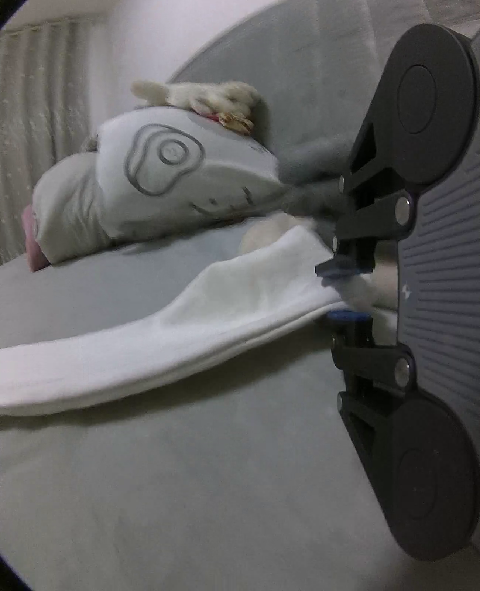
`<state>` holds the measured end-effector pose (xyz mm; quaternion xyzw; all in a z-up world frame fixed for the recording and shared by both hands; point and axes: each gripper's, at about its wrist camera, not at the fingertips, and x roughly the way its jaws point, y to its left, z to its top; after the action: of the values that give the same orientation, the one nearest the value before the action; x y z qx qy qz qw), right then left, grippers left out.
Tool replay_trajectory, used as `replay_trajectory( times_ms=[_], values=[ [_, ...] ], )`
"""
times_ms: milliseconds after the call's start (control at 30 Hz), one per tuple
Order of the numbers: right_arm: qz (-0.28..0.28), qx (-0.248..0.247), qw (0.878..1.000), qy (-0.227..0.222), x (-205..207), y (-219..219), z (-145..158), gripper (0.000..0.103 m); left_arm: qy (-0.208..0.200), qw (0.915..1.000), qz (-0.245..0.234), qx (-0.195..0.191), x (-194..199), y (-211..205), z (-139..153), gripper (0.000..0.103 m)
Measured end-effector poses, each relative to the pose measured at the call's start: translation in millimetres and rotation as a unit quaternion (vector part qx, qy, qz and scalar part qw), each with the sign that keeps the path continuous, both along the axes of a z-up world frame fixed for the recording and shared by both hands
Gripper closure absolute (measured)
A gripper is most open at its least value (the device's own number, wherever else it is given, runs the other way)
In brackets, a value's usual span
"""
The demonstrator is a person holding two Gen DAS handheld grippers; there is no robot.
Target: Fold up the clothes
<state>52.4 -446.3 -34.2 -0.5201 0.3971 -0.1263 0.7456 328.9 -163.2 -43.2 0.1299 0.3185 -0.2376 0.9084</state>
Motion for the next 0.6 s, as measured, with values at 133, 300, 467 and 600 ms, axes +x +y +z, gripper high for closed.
replay_trajectory(
  times_ms=[133,300,467,600],
  values=[
    [-0.03,0.061,0.998,0.003,-16,-15,22,0.05,0.022,0.9993,0.014,-0.028,9,20,4,0.045],
    [-0.048,0.221,0.97,-0.093,-38,-39,74,0.051,-0.01,0.9988,0.014,-0.045,0,25,14,0.046],
    [-0.009,0.328,0.933,-0.15,-8,-25,78,0.076,-0.006,0.9952,0.001,-0.098,-22,24,26,0.046],
    [-0.017,0.381,0.913,-0.144,36,-19,52,0.078,0.005,0.9975,-0.005,-0.07,-27,18,16,0.045]
  ],
)
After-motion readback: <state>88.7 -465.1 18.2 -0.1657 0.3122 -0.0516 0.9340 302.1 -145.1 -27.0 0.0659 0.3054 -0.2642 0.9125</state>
